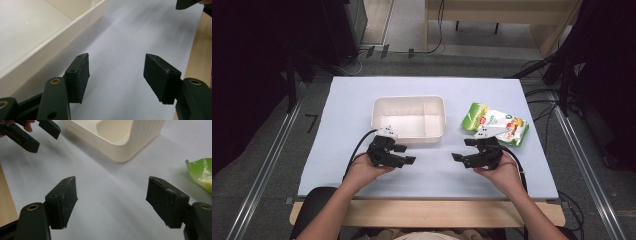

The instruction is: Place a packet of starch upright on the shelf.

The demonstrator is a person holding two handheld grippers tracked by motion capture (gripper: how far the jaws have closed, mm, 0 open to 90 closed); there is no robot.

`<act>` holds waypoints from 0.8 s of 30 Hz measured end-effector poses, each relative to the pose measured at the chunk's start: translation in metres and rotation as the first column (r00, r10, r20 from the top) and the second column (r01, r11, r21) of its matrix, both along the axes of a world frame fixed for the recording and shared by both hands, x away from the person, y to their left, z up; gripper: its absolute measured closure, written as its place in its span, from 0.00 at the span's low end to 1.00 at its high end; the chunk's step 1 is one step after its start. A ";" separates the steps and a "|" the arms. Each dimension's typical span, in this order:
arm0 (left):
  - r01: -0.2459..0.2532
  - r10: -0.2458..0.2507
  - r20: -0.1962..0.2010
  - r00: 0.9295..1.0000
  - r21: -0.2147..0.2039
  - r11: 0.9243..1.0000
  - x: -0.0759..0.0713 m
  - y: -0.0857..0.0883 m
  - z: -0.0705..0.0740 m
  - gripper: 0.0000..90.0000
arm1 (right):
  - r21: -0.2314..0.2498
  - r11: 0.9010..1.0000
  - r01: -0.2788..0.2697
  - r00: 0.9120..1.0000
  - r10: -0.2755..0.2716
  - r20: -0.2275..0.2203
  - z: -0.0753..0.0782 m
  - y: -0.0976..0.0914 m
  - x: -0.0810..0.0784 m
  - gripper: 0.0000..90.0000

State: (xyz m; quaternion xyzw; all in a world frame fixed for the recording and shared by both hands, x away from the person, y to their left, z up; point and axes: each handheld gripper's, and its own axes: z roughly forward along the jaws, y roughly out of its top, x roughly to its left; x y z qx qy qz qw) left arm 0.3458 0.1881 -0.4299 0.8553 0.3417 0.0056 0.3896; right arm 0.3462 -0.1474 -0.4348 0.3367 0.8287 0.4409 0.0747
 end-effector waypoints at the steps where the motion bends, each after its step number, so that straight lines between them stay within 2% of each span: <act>1: -0.001 0.001 0.000 1.000 0.000 1.000 0.000 0.000 0.000 0.42 | 0.000 1.000 0.000 1.000 0.000 0.000 0.000 0.000 0.000 0.30; 2: -0.003 0.003 -0.002 1.000 0.001 1.000 0.000 0.000 0.000 0.42 | -0.023 1.000 0.006 1.000 -0.006 -0.015 0.001 0.000 0.000 0.33; 7: -0.005 0.005 -0.001 1.000 0.001 1.000 -0.001 0.000 0.001 0.42 | -0.041 0.999 0.000 1.000 0.000 -0.001 0.002 0.000 -0.001 0.34; 15: -0.005 0.005 0.000 1.000 0.002 1.000 -0.001 0.000 0.001 0.42 | -0.028 1.000 0.012 1.000 -0.012 0.003 0.008 -0.006 0.000 0.34; 16: -0.006 0.006 0.000 1.000 0.002 1.000 -0.001 0.000 0.001 0.42 | -0.032 0.999 0.010 1.000 -0.010 0.005 0.011 -0.008 0.000 0.37; 19: -0.006 0.006 0.003 1.000 -0.002 1.000 -0.001 0.001 0.001 0.42 | -0.041 0.999 0.011 1.000 -0.011 0.009 0.013 -0.009 0.000 0.38; 21: -0.003 0.003 0.017 1.000 -0.006 1.000 -0.002 0.001 0.002 0.42 | -0.048 0.999 0.021 1.000 -0.020 0.022 0.018 -0.014 0.000 0.40; 24: -0.004 0.005 0.018 1.000 -0.010 1.000 -0.002 0.002 0.003 0.42 | -0.046 0.998 0.040 0.999 -0.039 0.021 0.022 -0.020 0.000 0.42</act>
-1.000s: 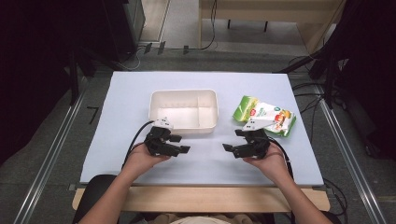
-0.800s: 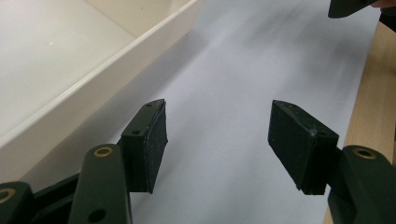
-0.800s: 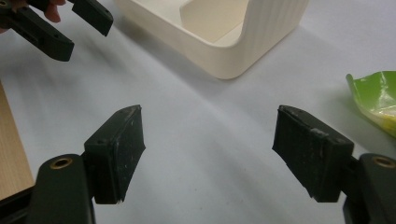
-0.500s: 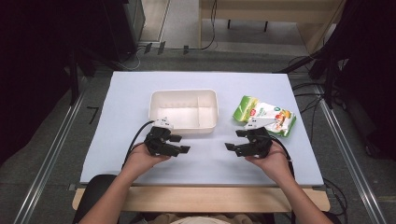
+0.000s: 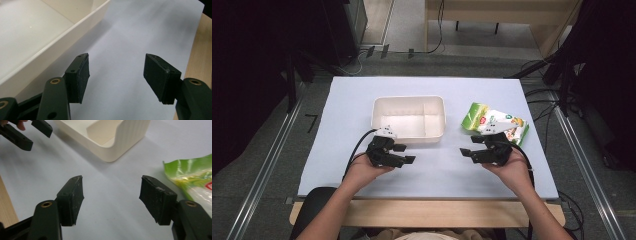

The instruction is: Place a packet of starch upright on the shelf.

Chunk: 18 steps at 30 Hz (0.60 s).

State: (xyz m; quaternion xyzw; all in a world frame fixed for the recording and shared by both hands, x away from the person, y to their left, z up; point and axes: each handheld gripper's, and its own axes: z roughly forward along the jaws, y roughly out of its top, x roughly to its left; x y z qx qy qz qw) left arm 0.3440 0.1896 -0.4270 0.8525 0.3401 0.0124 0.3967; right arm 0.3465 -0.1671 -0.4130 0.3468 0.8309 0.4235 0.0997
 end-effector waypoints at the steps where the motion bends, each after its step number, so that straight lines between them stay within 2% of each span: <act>1: 0.000 0.000 0.001 1.000 0.002 1.000 0.000 0.000 0.000 0.42 | 0.001 1.000 0.007 1.000 -0.007 0.007 0.002 -0.006 0.001 0.45; 10: 0.003 -0.003 0.000 1.000 0.003 1.000 0.000 0.000 0.000 0.42 | -0.002 0.997 0.076 0.997 -0.076 -0.013 0.008 -0.035 0.006 0.54; 18: 0.004 -0.004 -0.001 1.000 0.004 1.000 0.000 -0.001 0.000 0.42 | 0.001 0.991 0.132 0.990 -0.132 -0.049 0.010 -0.060 0.010 0.70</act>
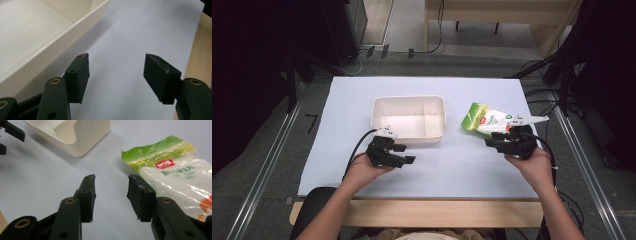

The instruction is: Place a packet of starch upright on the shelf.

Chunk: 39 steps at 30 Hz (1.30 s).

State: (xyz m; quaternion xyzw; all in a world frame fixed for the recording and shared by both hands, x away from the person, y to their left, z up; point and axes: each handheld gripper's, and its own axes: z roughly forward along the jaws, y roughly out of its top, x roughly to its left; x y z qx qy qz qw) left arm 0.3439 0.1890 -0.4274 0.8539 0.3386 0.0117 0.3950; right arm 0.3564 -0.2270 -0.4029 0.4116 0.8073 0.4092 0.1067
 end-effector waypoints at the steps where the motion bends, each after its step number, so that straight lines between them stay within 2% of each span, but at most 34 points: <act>1: 0.001 -0.001 0.000 1.000 0.000 1.000 0.000 0.000 0.000 0.42 | 0.004 1.000 0.004 1.000 -0.004 0.005 0.000 -0.003 0.000 0.73; 4: 0.001 -0.001 0.000 1.000 0.000 1.000 0.000 0.000 0.000 0.42 | 0.015 1.000 0.023 1.000 -0.023 -0.007 0.000 -0.010 0.002 0.84; 5: 0.001 -0.001 0.000 1.000 0.000 1.000 0.000 0.000 0.000 0.42 | 0.015 1.000 0.023 1.000 -0.023 -0.007 0.000 -0.010 0.002 0.84; 6: 0.002 -0.002 0.000 1.000 0.002 1.000 0.000 0.000 0.000 0.42 | 0.004 0.999 0.034 0.999 -0.034 -0.008 -0.002 -0.017 0.003 0.90; 9: 0.000 0.000 -0.007 1.000 0.000 1.000 0.000 0.000 0.000 0.42 | -0.012 0.998 0.056 0.998 -0.056 -0.027 -0.005 -0.024 0.005 0.99; 16: 0.001 -0.001 -0.007 1.000 -0.001 1.000 0.000 0.000 0.000 0.42 | -0.034 0.994 0.103 0.994 -0.104 -0.030 -0.012 -0.041 0.012 1.00; 18: 0.001 -0.001 -0.007 1.000 -0.001 1.000 0.000 0.000 0.000 0.42 | -0.048 0.991 0.128 0.991 -0.130 -0.036 -0.014 -0.048 0.013 1.00; 21: 0.000 0.000 -0.008 1.000 -0.002 1.000 0.000 0.000 0.000 0.42 | -0.045 0.985 0.164 0.985 -0.166 -0.041 -0.016 -0.059 0.015 1.00; 25: 0.000 0.000 -0.008 1.000 0.004 1.000 0.000 -0.001 -0.001 0.42 | -0.054 0.982 0.182 0.982 -0.184 -0.047 -0.018 -0.067 0.017 1.00; 33: 0.003 -0.003 -0.005 1.000 -0.002 1.000 0.000 0.000 0.000 0.42 | -0.082 0.965 0.249 0.963 -0.256 -0.081 -0.034 -0.088 0.028 1.00; 39: 0.002 -0.002 -0.007 1.000 0.004 1.000 0.000 -0.001 0.000 0.42 | -0.096 0.952 0.290 0.950 -0.299 -0.094 -0.043 -0.101 0.031 1.00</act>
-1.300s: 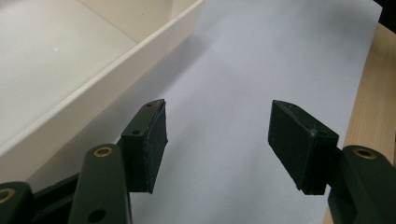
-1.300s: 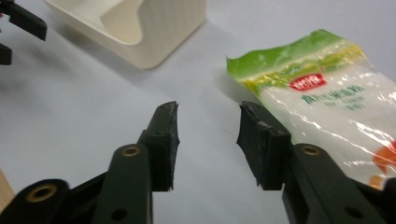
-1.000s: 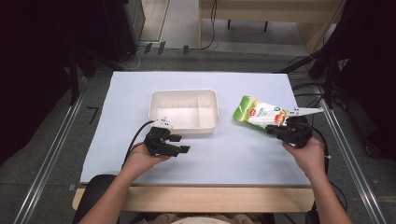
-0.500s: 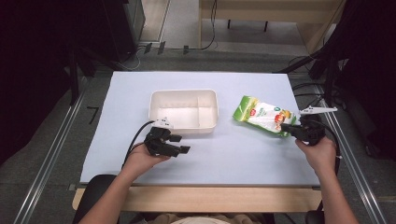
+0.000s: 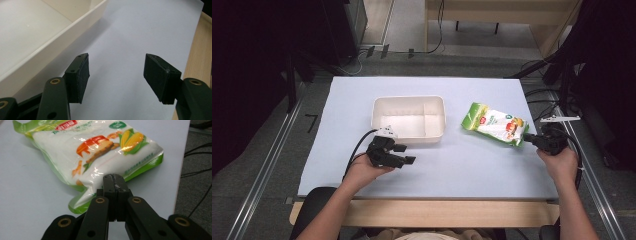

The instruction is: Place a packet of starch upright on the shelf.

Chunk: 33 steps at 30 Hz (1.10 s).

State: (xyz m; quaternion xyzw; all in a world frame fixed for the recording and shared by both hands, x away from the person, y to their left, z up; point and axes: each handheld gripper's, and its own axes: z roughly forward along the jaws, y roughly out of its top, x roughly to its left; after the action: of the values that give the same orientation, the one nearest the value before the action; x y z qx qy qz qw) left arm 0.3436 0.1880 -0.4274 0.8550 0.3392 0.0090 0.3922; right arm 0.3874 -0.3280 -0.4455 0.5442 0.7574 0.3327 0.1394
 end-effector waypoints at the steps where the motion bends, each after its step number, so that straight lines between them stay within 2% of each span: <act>1: 0.000 0.000 0.001 1.000 -0.003 1.000 0.000 0.000 0.000 0.42 | -0.005 1.000 0.002 1.000 -0.002 -0.010 -0.002 0.000 0.001 1.00; 12: -0.002 0.002 0.002 1.000 0.000 1.000 0.000 -0.001 0.000 0.42 | -0.009 1.000 -0.016 0.999 0.015 -0.048 -0.013 0.007 0.005 1.00; 20: 0.001 -0.001 0.000 1.000 -0.003 1.000 0.000 -0.001 0.000 0.42 | 0.003 0.997 -0.071 0.994 0.071 -0.082 -0.013 0.016 0.003 1.00; 25: 0.003 -0.003 0.000 1.000 -0.002 1.000 0.001 -0.002 0.000 0.42 | -0.009 0.993 -0.120 0.991 0.119 -0.065 -0.012 0.028 0.001 1.00; 28: 0.004 -0.004 0.002 1.000 0.000 1.000 0.001 -0.002 0.000 0.42 | -0.012 0.991 -0.132 0.990 0.131 -0.061 -0.012 0.035 0.000 1.00; 33: 0.003 -0.003 0.001 1.000 -0.001 1.000 0.001 -0.002 -0.001 0.42 | -0.014 0.988 -0.155 0.987 0.154 -0.042 -0.012 0.056 -0.001 1.00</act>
State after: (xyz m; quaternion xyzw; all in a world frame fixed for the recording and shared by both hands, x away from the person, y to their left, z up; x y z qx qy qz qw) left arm 0.3447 0.1859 -0.4281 0.8552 0.3379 0.0088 0.3929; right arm 0.3868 -0.2718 -0.4570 0.4893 0.8029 0.3247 0.1025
